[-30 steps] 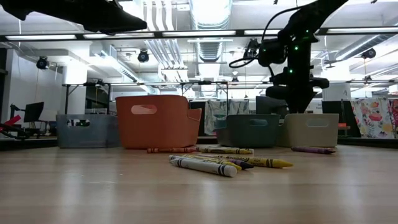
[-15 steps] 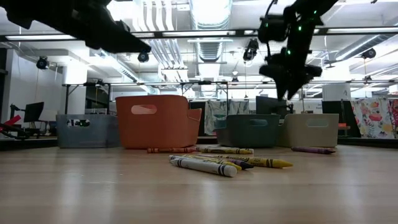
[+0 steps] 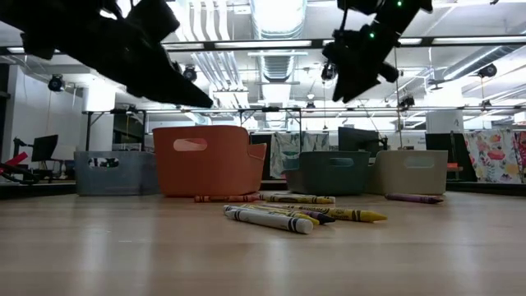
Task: Sort crayons
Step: Put the orange crayon into the black bin
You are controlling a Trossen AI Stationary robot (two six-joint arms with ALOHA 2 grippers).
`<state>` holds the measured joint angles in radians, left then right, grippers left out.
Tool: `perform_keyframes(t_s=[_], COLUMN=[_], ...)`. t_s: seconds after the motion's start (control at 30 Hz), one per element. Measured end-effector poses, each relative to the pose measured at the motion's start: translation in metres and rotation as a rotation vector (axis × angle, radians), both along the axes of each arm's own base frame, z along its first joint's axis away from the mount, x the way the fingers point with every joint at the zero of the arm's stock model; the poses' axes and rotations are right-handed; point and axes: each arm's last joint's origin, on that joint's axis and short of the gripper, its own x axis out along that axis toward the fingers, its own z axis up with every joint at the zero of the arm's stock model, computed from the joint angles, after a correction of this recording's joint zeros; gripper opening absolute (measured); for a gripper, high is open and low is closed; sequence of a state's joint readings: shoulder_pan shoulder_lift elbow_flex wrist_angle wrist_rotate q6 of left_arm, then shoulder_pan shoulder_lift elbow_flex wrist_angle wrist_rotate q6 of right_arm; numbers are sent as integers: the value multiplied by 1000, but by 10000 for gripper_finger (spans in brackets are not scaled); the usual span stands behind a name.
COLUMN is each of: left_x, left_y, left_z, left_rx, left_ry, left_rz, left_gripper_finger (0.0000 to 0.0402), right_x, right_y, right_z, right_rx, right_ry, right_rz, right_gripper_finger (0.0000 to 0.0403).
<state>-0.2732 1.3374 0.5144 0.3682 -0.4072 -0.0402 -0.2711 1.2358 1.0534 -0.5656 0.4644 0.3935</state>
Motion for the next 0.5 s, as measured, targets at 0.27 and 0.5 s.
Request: perform_keyframes(t_s=[0.27,0.5], left_x=[12,18], left_y=[7,9], left_z=[-23,-45], left_rx=[24,27], left_ry=[53,133], left_rz=[33,49], left_gripper_finger=[131,137], right_x=[5,7], right_y=[8,17], right_z=[2,2], right_rx=[-14,-14], right_ry=[-28,-28], right_rz=[31,63], right_gripper_finger=[137,145])
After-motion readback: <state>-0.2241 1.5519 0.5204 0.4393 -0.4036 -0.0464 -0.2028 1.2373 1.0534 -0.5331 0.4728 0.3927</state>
